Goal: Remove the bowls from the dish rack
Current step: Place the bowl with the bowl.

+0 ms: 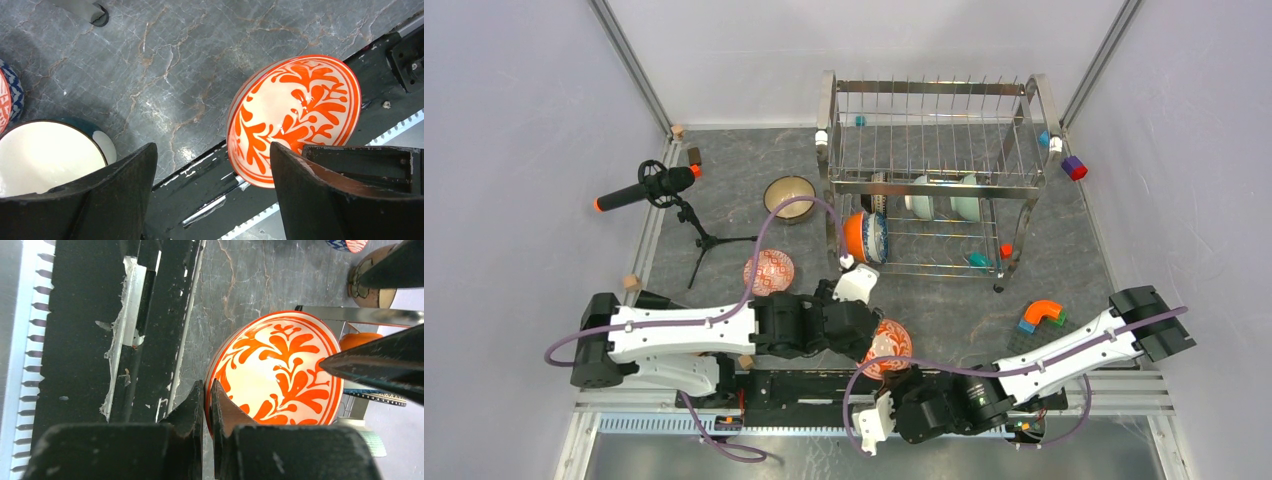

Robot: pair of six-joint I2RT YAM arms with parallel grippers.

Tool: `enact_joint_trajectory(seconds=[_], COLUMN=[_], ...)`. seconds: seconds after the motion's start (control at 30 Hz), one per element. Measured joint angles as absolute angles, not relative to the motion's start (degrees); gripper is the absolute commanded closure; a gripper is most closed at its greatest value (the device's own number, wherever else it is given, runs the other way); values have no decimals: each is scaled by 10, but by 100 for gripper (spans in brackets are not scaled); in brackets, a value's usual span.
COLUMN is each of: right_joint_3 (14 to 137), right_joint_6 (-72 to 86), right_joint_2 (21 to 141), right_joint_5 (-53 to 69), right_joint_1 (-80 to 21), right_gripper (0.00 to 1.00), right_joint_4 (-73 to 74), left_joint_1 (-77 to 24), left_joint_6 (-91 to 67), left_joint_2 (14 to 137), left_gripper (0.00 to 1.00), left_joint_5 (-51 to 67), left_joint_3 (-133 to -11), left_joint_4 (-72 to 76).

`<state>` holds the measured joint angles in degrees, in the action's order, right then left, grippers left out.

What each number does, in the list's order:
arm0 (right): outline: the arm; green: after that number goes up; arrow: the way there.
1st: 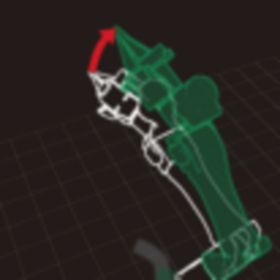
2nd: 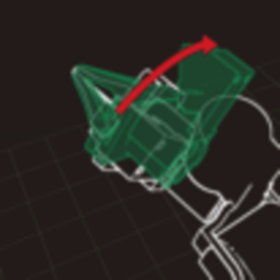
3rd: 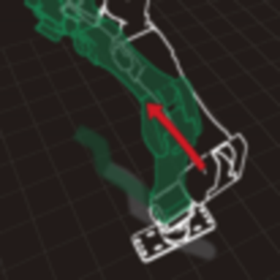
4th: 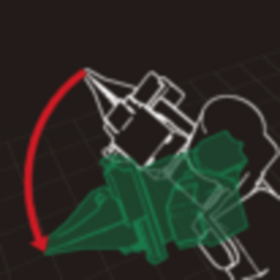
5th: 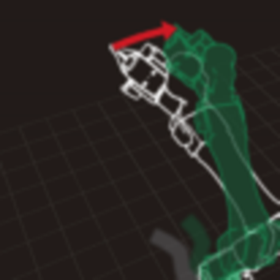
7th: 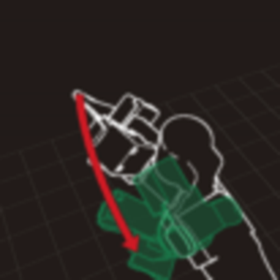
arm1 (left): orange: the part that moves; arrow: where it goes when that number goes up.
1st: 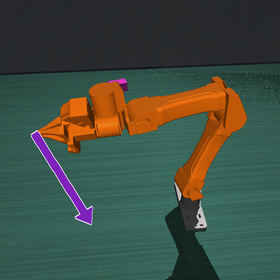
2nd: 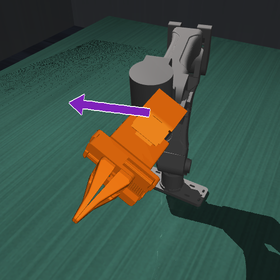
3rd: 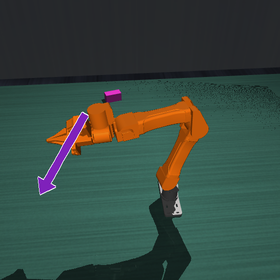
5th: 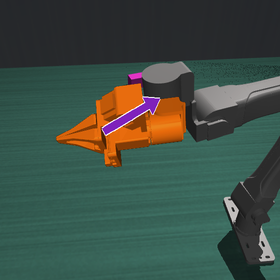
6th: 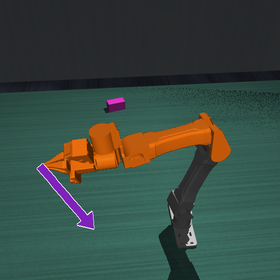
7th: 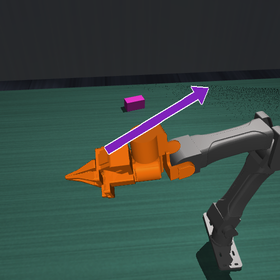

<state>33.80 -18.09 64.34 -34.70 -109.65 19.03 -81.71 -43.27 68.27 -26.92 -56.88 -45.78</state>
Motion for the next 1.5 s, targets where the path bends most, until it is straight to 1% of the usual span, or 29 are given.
enact_joint_trajectory(seconds=[0.47,0.87,1.0,1.2,1.33,1.5], right_joint_3=[346,347,347,347,347,347], right_joint_6=[-184,-184,-184,-183,-182,-180], right_joint_2=[646,654,654,654,654,659], right_joint_5=[-345,-345,-345,-345,-343,-339], right_joint_1=[-1111,-1114,-1114,-1114,-1115,-1117], right_gripper=[100,100,100,100,100,100], right_joint_4=[190,190,187,176,176,176], left_joint_1=[-839,-846,-846,-847,-846,-846], left_joint_6=[-428,-423,-422,-419,-417,-416], left_joint_2=[759,783,783,783,783,783], left_gripper=[36,46,54,71,73,85], left_joint_5=[-268,-263,-262,-251,-250,-250], left_joint_3=[-597,-601,-601,-598,-594,-583], left_joint_4=[-477,-478,-477,-468,-467,-460])
